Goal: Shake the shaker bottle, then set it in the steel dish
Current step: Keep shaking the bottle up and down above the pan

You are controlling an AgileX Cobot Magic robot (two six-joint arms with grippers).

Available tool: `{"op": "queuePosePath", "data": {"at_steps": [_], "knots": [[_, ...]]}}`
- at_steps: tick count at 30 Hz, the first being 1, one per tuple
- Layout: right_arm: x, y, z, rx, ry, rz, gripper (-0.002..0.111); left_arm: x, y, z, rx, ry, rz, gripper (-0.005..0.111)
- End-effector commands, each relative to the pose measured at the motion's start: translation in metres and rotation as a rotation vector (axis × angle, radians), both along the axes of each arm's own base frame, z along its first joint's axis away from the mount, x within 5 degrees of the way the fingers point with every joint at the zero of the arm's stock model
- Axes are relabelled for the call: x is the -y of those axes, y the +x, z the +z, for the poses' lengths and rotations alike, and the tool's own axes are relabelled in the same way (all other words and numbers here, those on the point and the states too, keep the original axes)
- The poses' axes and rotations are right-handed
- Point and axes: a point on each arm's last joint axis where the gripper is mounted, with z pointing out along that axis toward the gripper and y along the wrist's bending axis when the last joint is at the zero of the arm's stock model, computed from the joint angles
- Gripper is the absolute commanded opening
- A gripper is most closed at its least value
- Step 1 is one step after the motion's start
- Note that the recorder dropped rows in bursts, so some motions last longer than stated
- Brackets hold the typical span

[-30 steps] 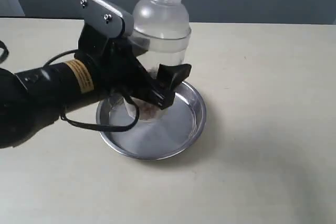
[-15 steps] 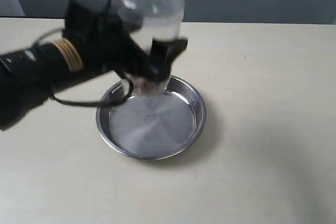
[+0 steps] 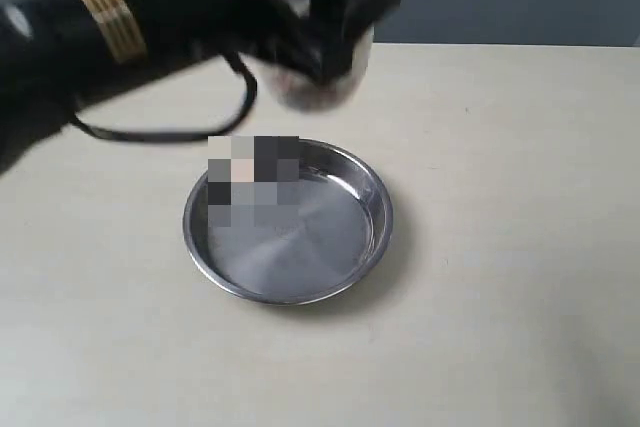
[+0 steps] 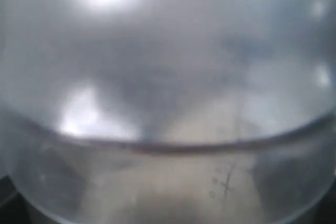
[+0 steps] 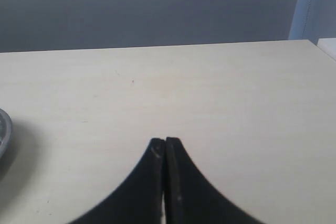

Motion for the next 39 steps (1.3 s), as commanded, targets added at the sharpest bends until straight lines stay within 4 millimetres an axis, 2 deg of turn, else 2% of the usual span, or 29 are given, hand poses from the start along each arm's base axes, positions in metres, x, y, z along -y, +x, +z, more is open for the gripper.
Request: {"op": "queuePosePath", "data": {"at_steps": [1,3,5,10,27,28,29,30,31,32,33,34,35,36,37,38,39], "knots": [[0.0,0.0,0.001,0.015,0.0,0.004,-0.001,-0.001,0.014,-0.078,-0.265,0.114,0.059,0.0],[0.0,0.0,0.001,0.015,0.0,0.004,-0.001,-0.001,0.016,-0.111,-0.361,0.097,0.085,0.0],[0.0,0.0,0.001,0.015,0.0,0.004,-0.001,0.0,0.013,-0.12,-0.36,0.059,0.066,0.0],[0.0,0.0,0.001,0.015,0.0,0.004,-0.001,0.001,0.013,-0.106,-0.27,-0.022,0.045,0.0],[0.0,0.0,0.001,0.015,0.0,0.004,-0.001,0.0,0.014,-0.1,-0.242,-0.072,0.051,0.0],[0.0,0.0,0.001,0.015,0.0,0.004,-0.001,0.001,0.014,-0.09,-0.193,-0.106,0.039,0.0],[0.0,0.0,0.001,0.015,0.0,0.004,-0.001,0.003,0.011,-0.055,-0.06,-0.141,-0.003,0.0],[0.0,0.0,0.001,0.015,0.0,0.004,-0.001,0.004,0.009,-0.03,0.027,-0.132,-0.026,0.0],[0.0,0.0,0.001,0.015,0.0,0.004,-0.001,0.0,0.003,0.016,0.153,-0.091,-0.016,0.0],[0.0,0.0,0.001,0.015,0.0,0.004,-0.001,-0.002,0.002,0.036,0.191,-0.068,0.008,0.0],[0.0,0.0,0.001,0.015,0.0,0.004,-0.001,-0.006,0.007,0.043,0.105,-0.037,0.057,0.0],[0.0,0.0,0.001,0.015,0.0,0.004,-0.001,-0.004,0.013,0.022,0.01,0.003,0.073,0.0],[0.0,0.0,0.001,0.015,0.0,0.004,-0.001,0.002,0.026,-0.042,-0.154,0.103,0.084,0.0],[0.0,0.0,0.001,0.015,0.0,0.004,-0.001,0.004,0.034,-0.095,-0.31,0.126,0.115,0.0],[0.0,0.0,0.001,0.015,0.0,0.004,-0.001,0.004,0.035,-0.118,-0.391,0.098,0.139,0.0],[0.0,0.0,0.001,0.015,0.0,0.004,-0.001,0.007,0.03,-0.126,-0.398,0.074,0.113,0.0],[0.0,0.0,0.001,0.015,0.0,0.004,-0.001,0.01,0.028,-0.118,-0.329,0.072,0.07,0.0]]}}
